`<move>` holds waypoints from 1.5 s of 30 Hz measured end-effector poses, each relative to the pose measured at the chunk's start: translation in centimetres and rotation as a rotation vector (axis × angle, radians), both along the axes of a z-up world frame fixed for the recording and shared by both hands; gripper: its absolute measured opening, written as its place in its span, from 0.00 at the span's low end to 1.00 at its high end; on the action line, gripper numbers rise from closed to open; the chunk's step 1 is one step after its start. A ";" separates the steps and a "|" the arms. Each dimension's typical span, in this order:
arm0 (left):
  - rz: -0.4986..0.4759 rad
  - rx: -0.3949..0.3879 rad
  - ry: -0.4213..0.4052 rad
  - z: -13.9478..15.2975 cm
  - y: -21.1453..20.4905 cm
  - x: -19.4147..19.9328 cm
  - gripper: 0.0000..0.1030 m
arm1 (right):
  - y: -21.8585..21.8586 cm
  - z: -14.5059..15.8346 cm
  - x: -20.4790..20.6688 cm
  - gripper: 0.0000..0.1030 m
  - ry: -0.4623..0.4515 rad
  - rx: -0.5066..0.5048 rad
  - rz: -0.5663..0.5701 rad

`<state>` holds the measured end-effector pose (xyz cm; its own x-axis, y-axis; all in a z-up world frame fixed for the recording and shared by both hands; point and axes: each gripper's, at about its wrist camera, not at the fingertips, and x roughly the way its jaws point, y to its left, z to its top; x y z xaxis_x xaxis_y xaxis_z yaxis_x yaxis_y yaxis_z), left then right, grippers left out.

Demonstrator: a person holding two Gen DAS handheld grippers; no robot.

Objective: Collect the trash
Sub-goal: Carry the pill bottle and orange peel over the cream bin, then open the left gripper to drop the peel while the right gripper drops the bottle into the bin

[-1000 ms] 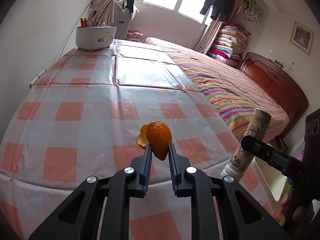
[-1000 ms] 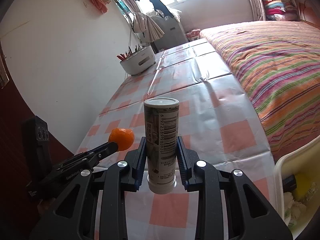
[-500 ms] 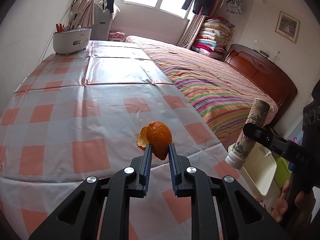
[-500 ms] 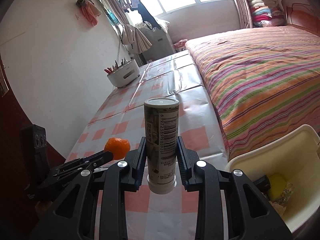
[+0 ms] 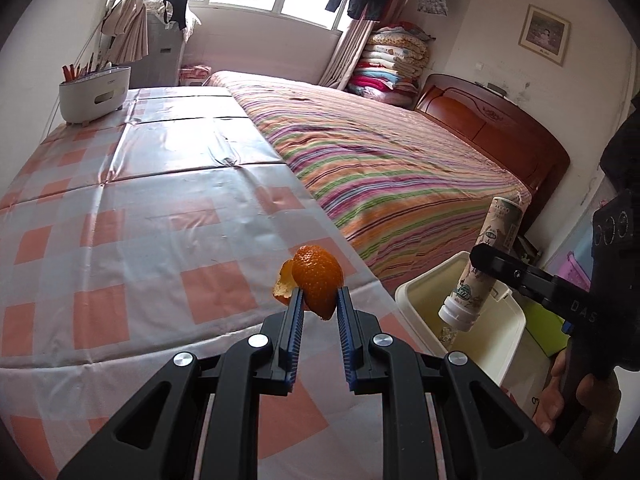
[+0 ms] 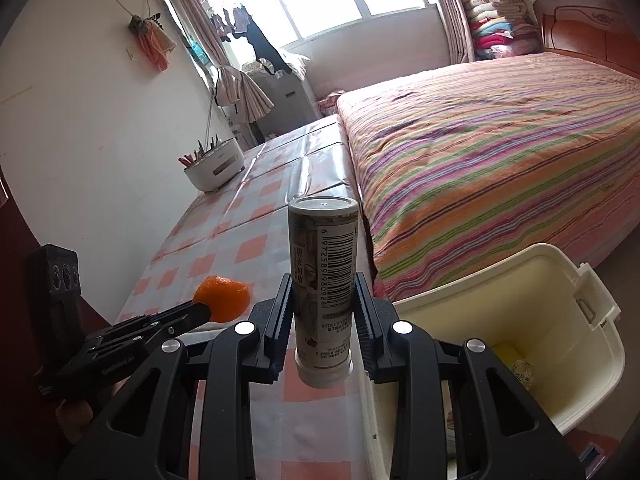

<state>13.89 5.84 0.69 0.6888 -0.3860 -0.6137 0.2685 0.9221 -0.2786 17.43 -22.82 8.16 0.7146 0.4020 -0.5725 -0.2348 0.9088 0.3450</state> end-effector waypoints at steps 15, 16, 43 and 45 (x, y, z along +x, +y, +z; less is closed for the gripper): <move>-0.118 0.020 0.001 0.4 -7.2 0.0 0.17 | -6.8 0.1 -1.4 0.27 -0.010 0.024 -0.108; -0.127 0.020 0.002 0.4 -7.8 0.0 0.17 | -7.1 0.1 -1.5 0.27 -0.010 0.026 -0.112; -0.238 0.057 0.023 -0.2 -15.2 0.0 0.17 | -11.3 -0.2 -2.4 0.54 -0.029 0.026 -0.241; -0.241 0.057 0.022 -0.2 -15.3 0.1 0.17 | -11.7 0.2 -2.7 0.54 -0.041 0.042 -0.246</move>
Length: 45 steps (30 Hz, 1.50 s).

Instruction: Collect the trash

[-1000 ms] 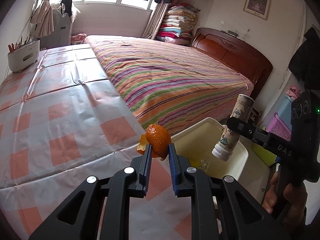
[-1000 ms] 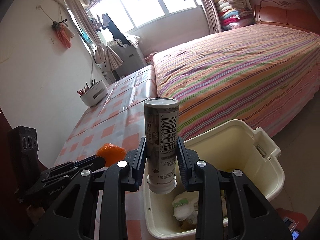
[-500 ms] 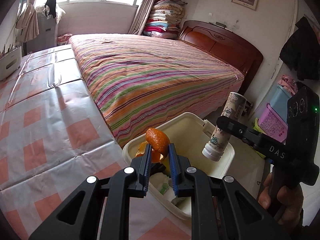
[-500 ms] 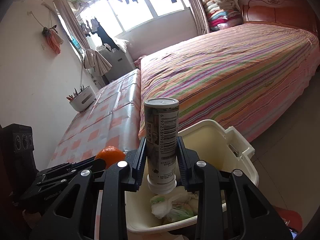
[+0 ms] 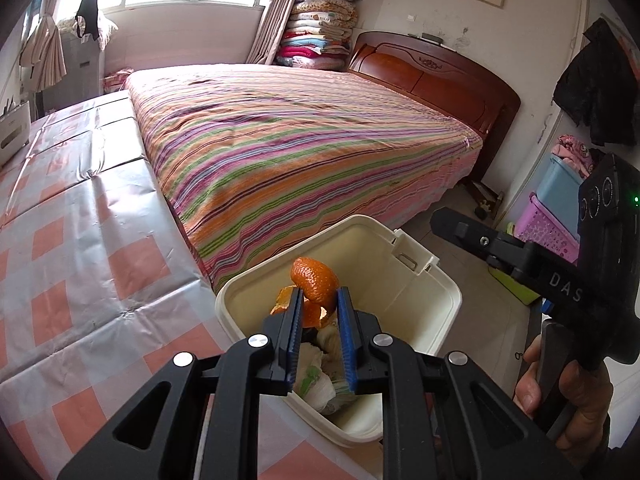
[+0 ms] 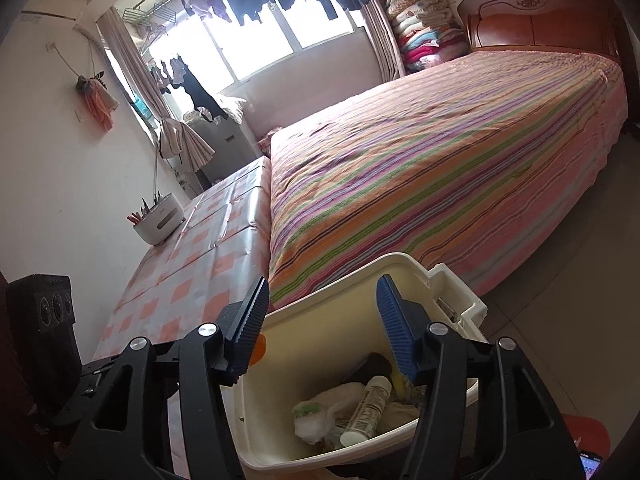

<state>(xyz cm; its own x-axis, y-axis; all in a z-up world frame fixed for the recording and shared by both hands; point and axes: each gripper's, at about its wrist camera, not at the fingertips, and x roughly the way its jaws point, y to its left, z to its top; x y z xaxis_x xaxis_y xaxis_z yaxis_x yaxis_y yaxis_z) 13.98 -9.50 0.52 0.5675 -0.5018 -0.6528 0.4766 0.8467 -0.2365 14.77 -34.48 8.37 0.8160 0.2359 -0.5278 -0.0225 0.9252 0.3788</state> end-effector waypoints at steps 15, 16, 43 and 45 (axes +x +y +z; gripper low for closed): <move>-0.034 0.028 0.019 -0.9 -2.1 0.3 0.20 | -0.8 0.3 -0.6 0.59 -0.045 0.034 -0.026; -0.040 0.029 0.015 -0.9 -2.3 0.2 0.24 | -1.0 0.3 -0.6 0.59 -0.047 0.037 -0.028; 0.307 0.093 -0.149 1.9 7.8 -5.8 0.74 | 4.8 1.7 -4.8 0.78 -0.126 -0.169 -0.024; 0.330 0.077 -0.148 2.0 8.6 -5.8 0.74 | 5.2 1.7 -4.4 0.78 -0.125 -0.160 -0.019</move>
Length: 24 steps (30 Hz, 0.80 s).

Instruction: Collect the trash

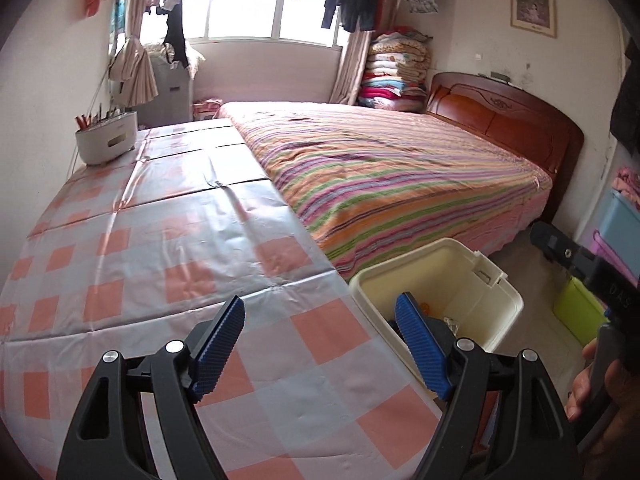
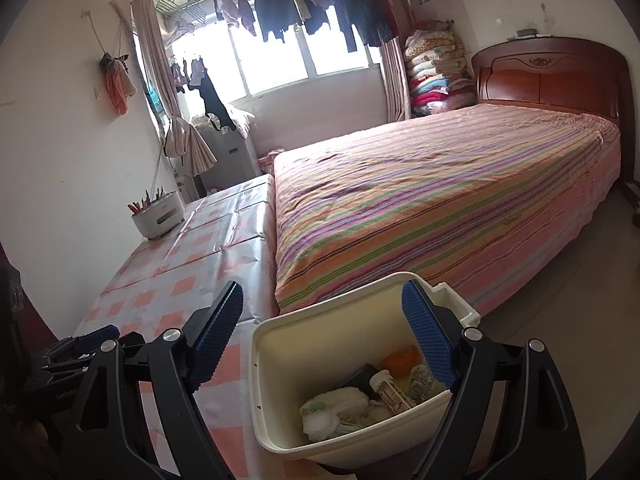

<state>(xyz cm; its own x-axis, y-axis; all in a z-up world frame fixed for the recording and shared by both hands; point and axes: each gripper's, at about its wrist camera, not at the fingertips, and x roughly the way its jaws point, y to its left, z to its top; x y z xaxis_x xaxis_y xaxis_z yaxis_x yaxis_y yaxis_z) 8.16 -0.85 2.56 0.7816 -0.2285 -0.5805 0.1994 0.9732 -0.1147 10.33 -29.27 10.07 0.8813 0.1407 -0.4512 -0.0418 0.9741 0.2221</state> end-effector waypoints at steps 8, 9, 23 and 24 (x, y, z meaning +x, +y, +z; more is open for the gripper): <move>0.054 -0.022 0.009 -0.1 2.6 0.1 0.74 | 3.1 0.1 0.8 0.78 -0.007 -0.015 0.047; 0.062 -0.025 0.012 -0.1 2.9 0.1 0.74 | 3.4 0.2 0.8 0.78 -0.011 -0.016 0.056; 0.087 -0.048 0.032 -0.5 4.0 0.4 0.74 | 2.6 -0.5 0.8 0.78 -0.001 -0.015 0.055; 0.085 -0.048 0.035 -0.5 3.9 0.4 0.74 | 2.7 -0.5 0.7 0.78 0.000 -0.014 0.054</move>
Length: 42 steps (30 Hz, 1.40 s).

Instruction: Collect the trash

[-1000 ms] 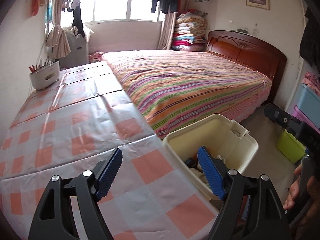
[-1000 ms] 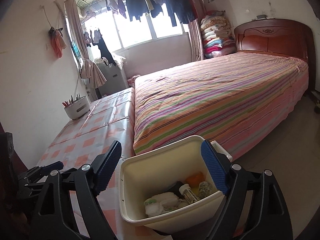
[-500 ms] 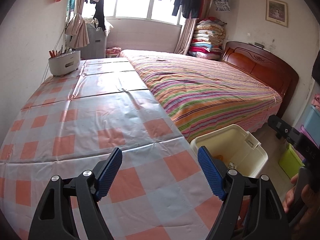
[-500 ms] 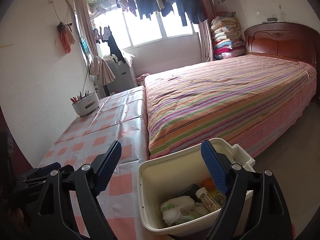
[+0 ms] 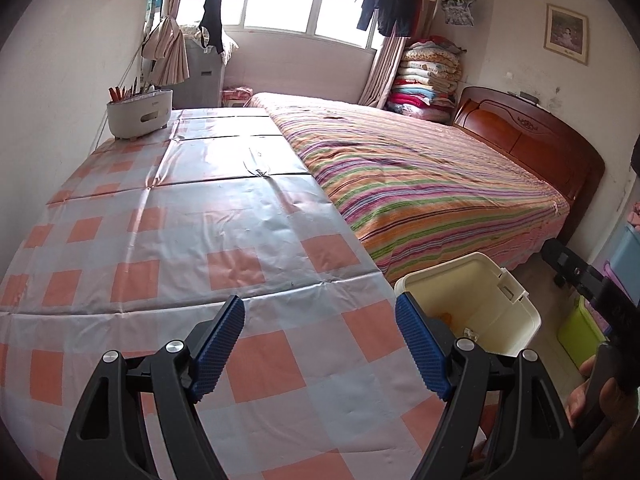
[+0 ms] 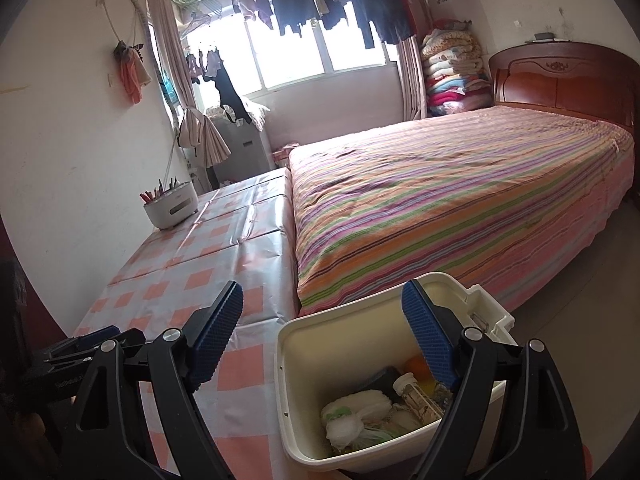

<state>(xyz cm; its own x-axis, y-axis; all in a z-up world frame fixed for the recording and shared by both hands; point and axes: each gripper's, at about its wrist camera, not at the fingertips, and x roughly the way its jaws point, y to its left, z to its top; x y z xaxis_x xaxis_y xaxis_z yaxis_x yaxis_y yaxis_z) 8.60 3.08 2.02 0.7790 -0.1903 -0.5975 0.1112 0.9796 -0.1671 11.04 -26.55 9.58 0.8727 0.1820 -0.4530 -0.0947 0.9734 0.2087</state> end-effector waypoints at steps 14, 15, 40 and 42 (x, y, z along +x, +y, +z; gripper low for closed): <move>-0.010 0.003 0.010 -0.2 -0.2 0.1 0.74 | 0.2 0.1 0.0 0.78 0.003 -0.002 0.000; -0.009 -0.001 0.012 -0.3 -0.1 0.1 0.74 | 0.2 0.1 0.0 0.78 0.004 -0.002 0.000; -0.027 0.012 0.032 -0.5 -0.9 0.2 0.74 | 0.5 0.0 -0.1 0.78 0.001 0.001 0.002; -0.034 0.016 0.034 -0.6 -1.0 0.2 0.74 | 0.6 0.0 0.0 0.78 0.003 0.004 0.004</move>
<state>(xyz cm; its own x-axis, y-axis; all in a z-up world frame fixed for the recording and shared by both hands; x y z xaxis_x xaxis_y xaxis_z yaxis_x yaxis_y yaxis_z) 8.78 2.10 1.43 0.7512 -0.2059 -0.6271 0.1385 0.9781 -0.1553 11.02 -25.98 9.60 0.8709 0.1869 -0.4546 -0.0978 0.9723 0.2124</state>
